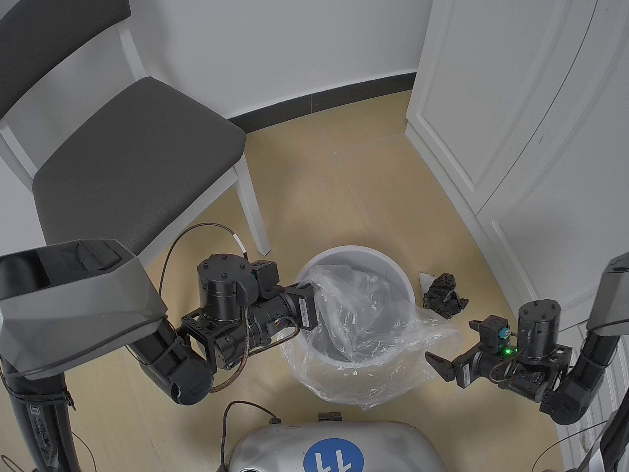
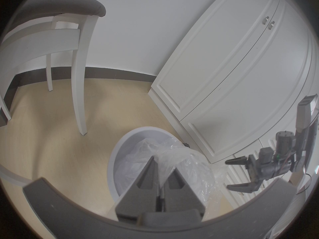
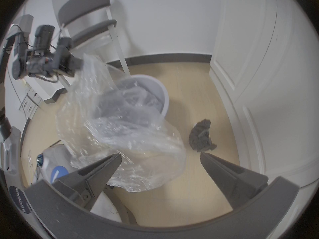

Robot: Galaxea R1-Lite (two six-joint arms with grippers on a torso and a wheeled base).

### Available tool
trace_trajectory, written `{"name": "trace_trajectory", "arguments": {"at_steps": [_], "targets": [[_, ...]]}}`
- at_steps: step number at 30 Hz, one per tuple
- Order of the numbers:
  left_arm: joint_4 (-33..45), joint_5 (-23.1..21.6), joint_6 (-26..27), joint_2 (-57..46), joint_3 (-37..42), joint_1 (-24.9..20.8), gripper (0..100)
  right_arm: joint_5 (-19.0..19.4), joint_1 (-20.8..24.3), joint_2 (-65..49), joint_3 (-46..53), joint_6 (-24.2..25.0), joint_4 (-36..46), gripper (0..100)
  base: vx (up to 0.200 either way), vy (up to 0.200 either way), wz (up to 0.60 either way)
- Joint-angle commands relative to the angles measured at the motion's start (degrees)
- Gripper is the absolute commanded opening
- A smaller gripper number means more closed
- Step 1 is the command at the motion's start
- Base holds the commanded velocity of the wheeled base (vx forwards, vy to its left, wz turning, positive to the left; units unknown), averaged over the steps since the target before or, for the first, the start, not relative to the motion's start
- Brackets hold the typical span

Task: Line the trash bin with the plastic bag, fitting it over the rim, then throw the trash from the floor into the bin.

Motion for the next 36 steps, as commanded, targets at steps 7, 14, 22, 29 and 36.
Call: {"name": "trace_trajectory", "arguments": {"at_steps": [7, 14, 22, 29, 36], "targets": [[0.02, 0.05, -0.01, 0.31, -0.16, 0.04, 0, -3.57, 12.41, -1.95, -1.58, 7.94, -1.18, 100, 0.0, 0.0, 0.0], [2.93, 0.13, 0.16, -1.8, 0.54, 0.22, 0, -7.97, 15.66, 9.38, 0.88, 6.45, -11.37, 100, 0.0, 0.0, 0.0], [6.0, 0.05, 0.16, -2.5, 0.01, 1.01, 0, -6.56, 14.25, 9.3, -7.91, -13.77, -9.52, 100, 0.0, 0.0, 0.0], [6.0, 0.05, 0.16, -2.41, 0.01, 1.01, 0, -4.63, 15.22, 11.49, -14.94, -16.32, -3.37, 100, 0.0, 0.0, 0.0], [6.0, 0.05, 0.16, -2.5, -0.08, 1.01, 0, -3.57, 15.13, 16.06, -18.19, -17.2, -1.18, 100, 0.0, 0.0, 0.0]]}}
